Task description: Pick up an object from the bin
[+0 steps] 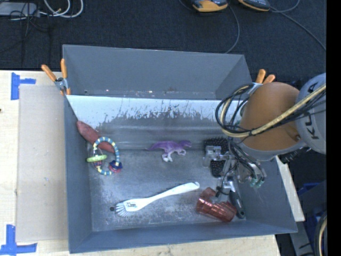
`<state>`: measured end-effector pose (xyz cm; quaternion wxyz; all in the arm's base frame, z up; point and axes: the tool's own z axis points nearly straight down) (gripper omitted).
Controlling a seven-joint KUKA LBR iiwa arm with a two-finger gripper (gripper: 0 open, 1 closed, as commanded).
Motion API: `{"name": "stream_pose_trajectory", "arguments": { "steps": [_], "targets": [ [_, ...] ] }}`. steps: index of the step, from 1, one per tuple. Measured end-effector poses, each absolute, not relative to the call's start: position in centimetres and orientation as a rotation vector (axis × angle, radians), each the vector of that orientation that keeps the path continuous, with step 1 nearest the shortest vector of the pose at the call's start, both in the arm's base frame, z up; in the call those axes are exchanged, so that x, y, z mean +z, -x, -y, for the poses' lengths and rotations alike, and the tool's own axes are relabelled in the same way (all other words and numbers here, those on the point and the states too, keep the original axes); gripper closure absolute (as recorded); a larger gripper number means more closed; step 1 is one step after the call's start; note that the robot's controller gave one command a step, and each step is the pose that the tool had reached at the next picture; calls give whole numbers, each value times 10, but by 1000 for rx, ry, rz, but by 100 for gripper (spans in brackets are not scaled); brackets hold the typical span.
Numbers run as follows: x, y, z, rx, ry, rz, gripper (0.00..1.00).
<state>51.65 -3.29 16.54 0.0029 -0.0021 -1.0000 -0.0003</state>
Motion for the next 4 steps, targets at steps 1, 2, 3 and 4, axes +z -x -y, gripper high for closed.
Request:
{"name": "stream_pose_trajectory", "arguments": {
  "steps": [1, 2, 3, 4],
  "targets": [
    [90, -547, 66, 7, -221, 3138, 100],
    [90, -547, 66, 8, -222, 3138, 100],
    [90, -547, 66, 8, -224, 3138, 100],
    [90, -547, 66, 9, -225, 3138, 100]
  ]
}}
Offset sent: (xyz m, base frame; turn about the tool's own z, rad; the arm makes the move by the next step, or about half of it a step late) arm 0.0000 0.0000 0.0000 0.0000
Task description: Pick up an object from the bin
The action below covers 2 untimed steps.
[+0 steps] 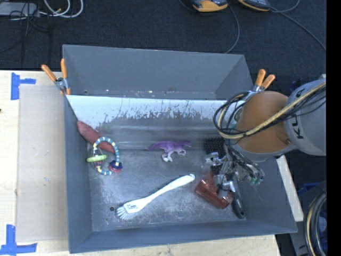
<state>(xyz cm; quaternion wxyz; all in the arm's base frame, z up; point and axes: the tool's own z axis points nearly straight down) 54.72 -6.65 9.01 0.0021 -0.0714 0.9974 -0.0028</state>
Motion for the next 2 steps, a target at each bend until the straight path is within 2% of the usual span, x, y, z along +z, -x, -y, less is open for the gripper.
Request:
{"name": "stream_pose_trajectory", "arguments": {
  "steps": [2],
  "targets": [
    [90, -547, 66, -9, 225, -3129, 100]
  ]
}}
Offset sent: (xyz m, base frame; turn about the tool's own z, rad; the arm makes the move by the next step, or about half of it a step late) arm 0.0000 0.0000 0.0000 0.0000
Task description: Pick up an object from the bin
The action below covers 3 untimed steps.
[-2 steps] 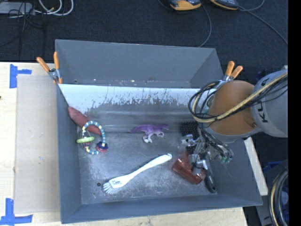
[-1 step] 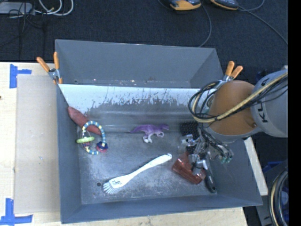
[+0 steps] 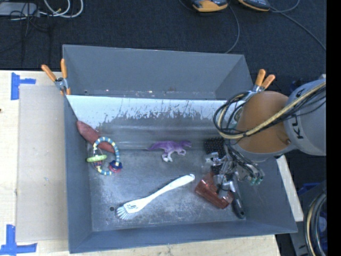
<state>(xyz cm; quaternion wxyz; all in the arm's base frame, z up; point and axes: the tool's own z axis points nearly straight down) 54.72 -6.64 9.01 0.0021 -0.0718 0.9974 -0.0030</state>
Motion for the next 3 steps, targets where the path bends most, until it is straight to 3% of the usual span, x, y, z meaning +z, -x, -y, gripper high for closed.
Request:
{"name": "stream_pose_trajectory", "arguments": {
  "steps": [1, 2, 3],
  "targets": [
    [100, -536, 57, -1, 223, -3134, 100],
    [94, -533, 49, -6, 281, -3130, 100],
    [131, -524, 35, 1, 299, -3137, 100]
  ]
}}
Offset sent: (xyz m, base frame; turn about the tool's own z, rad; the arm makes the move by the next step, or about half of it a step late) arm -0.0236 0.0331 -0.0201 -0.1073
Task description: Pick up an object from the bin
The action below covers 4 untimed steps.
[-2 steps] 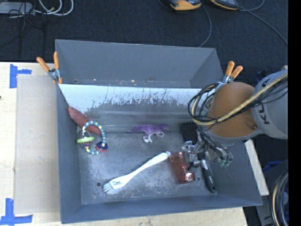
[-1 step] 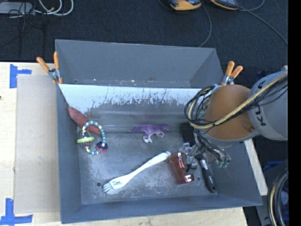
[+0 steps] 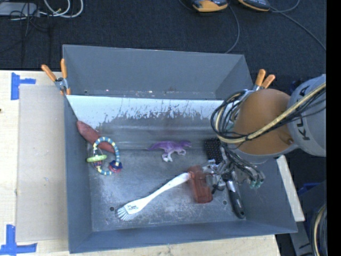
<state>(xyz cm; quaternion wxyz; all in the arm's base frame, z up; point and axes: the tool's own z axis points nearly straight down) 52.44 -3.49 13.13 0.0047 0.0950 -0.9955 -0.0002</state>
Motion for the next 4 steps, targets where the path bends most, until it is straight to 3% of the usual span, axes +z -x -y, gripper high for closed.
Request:
{"name": "stream_pose_trajectory", "arguments": {
  "steps": [1, 2, 3, 4],
  "targets": [
    [150, -529, 25, 5, -331, 3130, 100],
    [82, -516, -10, -10, -301, 3137, 100],
    [82, -516, -10, -10, -301, 3137, 100],
    [113, -509, -10, -6, -273, 3125, 100]
  ]
}}
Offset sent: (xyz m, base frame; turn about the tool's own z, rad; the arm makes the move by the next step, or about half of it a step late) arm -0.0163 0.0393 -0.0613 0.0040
